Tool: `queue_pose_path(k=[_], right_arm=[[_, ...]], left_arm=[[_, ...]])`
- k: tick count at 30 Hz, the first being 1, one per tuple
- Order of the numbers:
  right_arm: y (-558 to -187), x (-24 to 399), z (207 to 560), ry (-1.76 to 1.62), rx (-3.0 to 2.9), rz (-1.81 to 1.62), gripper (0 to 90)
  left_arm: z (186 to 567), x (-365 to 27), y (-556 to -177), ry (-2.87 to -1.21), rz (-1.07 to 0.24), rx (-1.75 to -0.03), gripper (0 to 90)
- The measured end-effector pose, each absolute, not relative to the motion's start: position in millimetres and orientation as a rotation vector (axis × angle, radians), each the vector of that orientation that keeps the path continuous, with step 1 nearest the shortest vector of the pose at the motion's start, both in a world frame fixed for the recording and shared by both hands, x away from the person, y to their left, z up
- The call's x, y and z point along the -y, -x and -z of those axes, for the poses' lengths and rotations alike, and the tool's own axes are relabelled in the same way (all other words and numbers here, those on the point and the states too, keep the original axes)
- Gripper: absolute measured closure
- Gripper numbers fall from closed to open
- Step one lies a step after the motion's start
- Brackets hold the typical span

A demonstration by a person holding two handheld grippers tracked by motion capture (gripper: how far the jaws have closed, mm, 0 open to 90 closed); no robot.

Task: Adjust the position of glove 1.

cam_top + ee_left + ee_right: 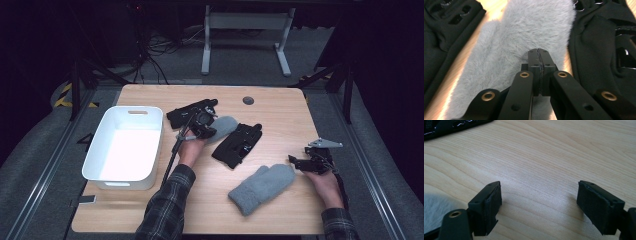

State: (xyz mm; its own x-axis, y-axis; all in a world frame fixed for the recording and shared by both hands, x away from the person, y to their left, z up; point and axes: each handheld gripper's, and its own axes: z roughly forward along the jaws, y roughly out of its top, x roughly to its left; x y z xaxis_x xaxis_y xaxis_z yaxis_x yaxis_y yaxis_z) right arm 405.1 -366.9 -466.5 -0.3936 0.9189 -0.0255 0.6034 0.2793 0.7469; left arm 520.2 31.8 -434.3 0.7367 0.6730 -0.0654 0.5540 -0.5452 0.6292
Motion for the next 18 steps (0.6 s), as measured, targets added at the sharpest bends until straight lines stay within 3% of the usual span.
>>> queue_pose_path(k=[4, 14, 18], right_arm=[[-405.1, 366.9, 466.5, -1.366, -2.097, -0.920, 20.5], [-405.0, 366.8, 466.5, -1.366, -2.097, -0.920, 20.5], [-405.0, 366.8, 466.5, -1.367, -2.097, -0.920, 20.5]], left_arm=[[421.7, -45.2, -517.0, -2.271, -0.254, -0.907, 80.2], [425.5, -63.9, -516.6, -2.281, -0.274, -0.885, 23.8], [433.6, -62.6, -521.4, -2.289, -0.266, -0.870, 16.1]])
